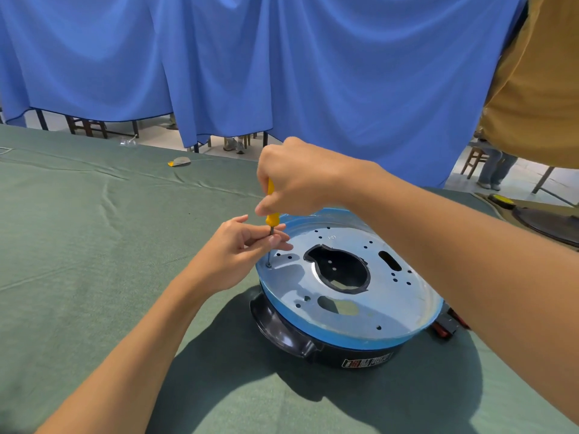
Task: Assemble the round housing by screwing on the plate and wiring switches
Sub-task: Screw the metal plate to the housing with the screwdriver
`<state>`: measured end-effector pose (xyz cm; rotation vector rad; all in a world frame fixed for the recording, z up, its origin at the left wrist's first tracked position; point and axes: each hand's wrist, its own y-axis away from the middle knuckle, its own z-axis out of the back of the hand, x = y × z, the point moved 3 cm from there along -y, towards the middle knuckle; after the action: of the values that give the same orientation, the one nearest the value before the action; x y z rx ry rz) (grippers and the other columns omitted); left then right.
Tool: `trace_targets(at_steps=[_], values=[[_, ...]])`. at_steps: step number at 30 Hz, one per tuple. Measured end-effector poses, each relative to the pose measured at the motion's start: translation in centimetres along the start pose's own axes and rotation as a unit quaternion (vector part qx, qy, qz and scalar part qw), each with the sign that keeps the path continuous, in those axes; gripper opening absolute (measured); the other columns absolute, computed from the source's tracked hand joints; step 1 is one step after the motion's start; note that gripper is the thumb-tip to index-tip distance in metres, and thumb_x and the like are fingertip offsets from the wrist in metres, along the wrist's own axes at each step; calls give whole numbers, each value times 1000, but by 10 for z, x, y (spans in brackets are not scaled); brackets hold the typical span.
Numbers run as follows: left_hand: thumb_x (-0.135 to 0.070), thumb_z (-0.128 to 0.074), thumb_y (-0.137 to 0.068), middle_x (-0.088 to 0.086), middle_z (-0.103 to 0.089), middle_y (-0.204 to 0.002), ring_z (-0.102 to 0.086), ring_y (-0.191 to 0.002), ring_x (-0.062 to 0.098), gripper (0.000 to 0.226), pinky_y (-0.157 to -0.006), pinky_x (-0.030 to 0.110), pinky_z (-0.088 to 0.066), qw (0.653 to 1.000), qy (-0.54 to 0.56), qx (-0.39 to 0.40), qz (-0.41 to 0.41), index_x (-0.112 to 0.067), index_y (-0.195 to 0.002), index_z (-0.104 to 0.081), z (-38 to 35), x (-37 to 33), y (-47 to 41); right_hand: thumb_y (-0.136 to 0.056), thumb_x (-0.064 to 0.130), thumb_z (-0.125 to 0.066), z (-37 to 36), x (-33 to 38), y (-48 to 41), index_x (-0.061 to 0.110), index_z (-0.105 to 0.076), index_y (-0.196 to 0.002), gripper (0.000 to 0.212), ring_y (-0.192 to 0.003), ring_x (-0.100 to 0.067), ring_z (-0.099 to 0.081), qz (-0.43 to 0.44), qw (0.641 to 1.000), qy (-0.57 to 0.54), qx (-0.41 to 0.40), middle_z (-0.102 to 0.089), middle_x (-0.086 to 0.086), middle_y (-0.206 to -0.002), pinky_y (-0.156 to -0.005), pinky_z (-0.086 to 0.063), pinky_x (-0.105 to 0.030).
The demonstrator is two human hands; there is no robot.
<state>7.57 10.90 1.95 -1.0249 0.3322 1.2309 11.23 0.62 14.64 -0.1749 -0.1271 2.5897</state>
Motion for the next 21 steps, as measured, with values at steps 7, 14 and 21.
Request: trace_targets(at_steps=[7,14,21], values=[[-12,-73,-87,-12,-78,-84,-70,-94,2,23,-114,29,-27,995,-22,-97,-8,-30,-74,-76,-3,-4,0,-89,23,-55,-10,-6,-4,16,-37,-65,31,-53,-16,-46,-82,996,-31,-11,-44,-1,-62,-43,-28,-25],[-11,-56,-99,-14,-77,-96,-61,-113,-8,24,-120,32,-18,1000,25,-17,3,-14,-92,-78,0,0,-1,-89,15,-62,2,3,-2,18,-60,-84,6,-79,-17,-51,34,999,8,-9,-52,0,-86,-47,-33,-21],[-6,-80,-79,-38,-67,-74,-62,-74,-11,9,-97,40,-40,992,14,-128,10,-15,-77,-81,-3,0,1,-94,22,-57,-4,-4,-8,20,-28,-66,40,-57,-13,-35,-50,997,17,-48,-33,-1,-72,-44,-23,-27]])
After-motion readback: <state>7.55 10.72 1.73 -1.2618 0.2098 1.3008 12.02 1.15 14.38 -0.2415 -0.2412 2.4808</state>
